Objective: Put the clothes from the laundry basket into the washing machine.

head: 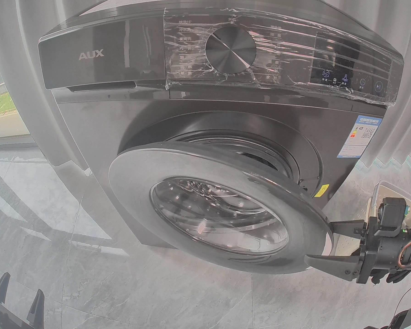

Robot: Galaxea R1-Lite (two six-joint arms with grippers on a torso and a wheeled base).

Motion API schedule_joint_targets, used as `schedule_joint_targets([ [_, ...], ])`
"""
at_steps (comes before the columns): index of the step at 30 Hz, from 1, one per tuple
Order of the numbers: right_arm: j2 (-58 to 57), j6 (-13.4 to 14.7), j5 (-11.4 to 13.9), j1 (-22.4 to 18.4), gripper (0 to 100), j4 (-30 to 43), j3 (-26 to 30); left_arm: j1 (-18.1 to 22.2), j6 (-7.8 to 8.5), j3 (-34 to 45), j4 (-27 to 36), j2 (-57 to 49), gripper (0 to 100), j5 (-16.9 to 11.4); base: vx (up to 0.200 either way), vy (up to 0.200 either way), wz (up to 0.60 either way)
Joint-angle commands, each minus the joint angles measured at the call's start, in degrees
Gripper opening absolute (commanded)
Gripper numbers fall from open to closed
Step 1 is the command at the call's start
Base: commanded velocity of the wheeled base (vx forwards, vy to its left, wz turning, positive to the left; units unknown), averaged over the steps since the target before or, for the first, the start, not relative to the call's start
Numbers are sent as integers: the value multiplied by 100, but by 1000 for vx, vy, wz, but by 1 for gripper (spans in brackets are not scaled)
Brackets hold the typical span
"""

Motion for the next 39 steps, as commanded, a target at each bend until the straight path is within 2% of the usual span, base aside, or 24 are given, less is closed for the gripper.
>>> schedule_joint_targets([
  [1,-454,221,114,66,100,22,89,2,-2,101,0,-75,100,1,0,0,0],
  [3,-630,564,281,180,100,48,115,2,-2,101,0,-75,100,1,0,0,0],
  [4,-639,590,307,198,100,48,115,2,-2,101,0,-75,100,1,0,0,0],
  [5,-823,880,500,391,100,48,159,2,-2,101,0,-75,100,1,0,0,0],
  [6,-858,977,562,453,100,48,168,2,-2,101,0,-75,100,1,0,0,0],
  [11,-858,1065,623,470,100,39,203,2,-2,101,0,-75,100,1,0,0,0],
  [15,-806,1091,659,470,100,39,247,2,-2,101,0,-75,100,-7,0,0,0],
  [19,-551,1074,588,365,100,-14,203,2,-2,101,0,-75,100,-7,0,0,0],
  [22,-410,1056,588,216,100,-22,177,2,-2,101,0,-75,100,1,0,0,0],
  [24,-217,1021,588,-48,100,-22,142,2,-2,101,0,-75,100,-7,0,0,0],
  [30,12,1030,579,-233,100,-22,-17,2,-2,101,0,-75,100,-7,-33,0,0],
  [33,144,1021,351,-294,100,-22,-113,2,-10,101,0,-75,100,-7,-200,0,0],
  [35,258,907,131,-285,100,-22,-149,2,-10,101,0,-75,100,-7,-200,0,0],
  [39,416,687,-18,-303,100,-22,-166,2,-10,101,0,-75,100,-7,-150,0,0],
])
